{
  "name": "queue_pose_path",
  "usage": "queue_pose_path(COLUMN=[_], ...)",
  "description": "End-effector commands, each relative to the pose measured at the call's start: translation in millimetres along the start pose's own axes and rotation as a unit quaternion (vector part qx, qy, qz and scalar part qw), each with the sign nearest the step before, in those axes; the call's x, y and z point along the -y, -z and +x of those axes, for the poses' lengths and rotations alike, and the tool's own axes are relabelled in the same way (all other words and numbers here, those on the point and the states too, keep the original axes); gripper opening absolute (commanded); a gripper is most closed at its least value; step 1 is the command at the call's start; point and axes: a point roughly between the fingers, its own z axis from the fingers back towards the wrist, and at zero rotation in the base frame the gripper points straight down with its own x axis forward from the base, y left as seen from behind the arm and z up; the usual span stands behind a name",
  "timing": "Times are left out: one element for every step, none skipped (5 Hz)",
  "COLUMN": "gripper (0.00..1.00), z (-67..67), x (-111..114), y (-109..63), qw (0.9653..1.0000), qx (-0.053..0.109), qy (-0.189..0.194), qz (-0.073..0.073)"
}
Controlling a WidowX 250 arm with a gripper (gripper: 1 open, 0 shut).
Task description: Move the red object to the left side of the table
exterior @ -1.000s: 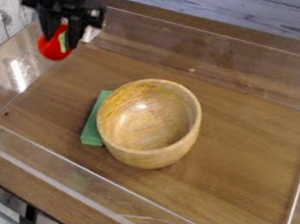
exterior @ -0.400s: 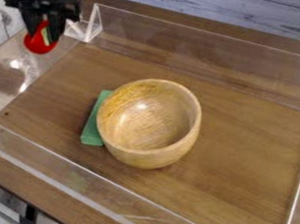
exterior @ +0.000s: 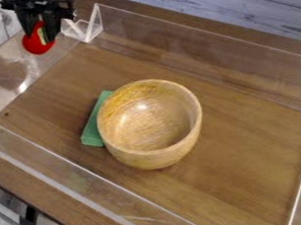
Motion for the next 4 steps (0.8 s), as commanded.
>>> queue_pose_path(gripper=[0.00, 0.00, 0.00, 0.00], z=[3.2, -2.9, -8.0, -14.7], x=[-9, -5, -3, -3], y=[-3.1, 13.1, 29.9, 45.2], qw=[0.9997, 0.9997, 0.9997, 0.9998], qx=[0.018, 0.011, 0.003, -0.006], qy=[0.017, 0.020, 0.022, 0.017], qz=[0.007, 0.009, 0.009, 0.006])
